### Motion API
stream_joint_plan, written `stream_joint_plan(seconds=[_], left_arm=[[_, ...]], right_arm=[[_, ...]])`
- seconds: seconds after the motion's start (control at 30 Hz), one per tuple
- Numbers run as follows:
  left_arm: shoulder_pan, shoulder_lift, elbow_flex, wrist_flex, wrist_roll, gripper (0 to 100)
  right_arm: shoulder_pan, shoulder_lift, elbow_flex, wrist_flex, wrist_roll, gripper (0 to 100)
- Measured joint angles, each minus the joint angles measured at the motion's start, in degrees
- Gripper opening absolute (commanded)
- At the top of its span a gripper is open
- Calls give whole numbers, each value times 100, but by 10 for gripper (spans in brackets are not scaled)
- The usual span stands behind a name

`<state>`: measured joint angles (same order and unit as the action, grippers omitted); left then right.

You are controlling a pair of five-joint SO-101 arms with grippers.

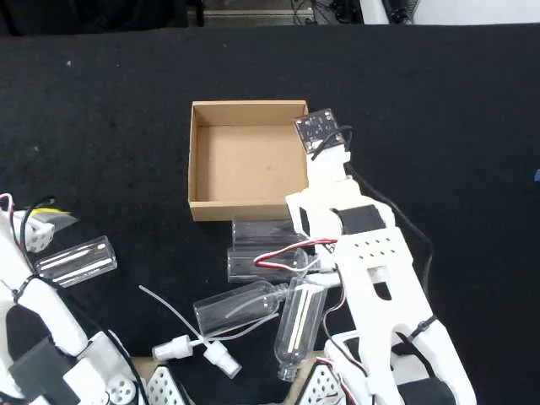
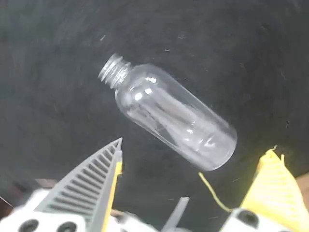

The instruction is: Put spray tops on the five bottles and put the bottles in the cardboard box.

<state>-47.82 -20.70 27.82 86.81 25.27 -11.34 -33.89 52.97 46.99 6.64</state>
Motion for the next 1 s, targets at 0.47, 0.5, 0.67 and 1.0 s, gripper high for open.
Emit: stream_joint_plan(seconds=[0.47, 0.5, 0.67, 1.0], left_arm=[[229, 0, 2277, -2259, 1196, 396], [229, 0, 2356, -2400, 1275, 396], [246, 0, 2382, -2549, 1477, 395], [255, 0, 2435, -2374, 1486, 48]], right_arm=[[0, 0, 0, -79, 0, 219], [0, 0, 0, -79, 0, 219], [0, 0, 0, -79, 0, 219], [0, 0, 0, -79, 0, 219]])
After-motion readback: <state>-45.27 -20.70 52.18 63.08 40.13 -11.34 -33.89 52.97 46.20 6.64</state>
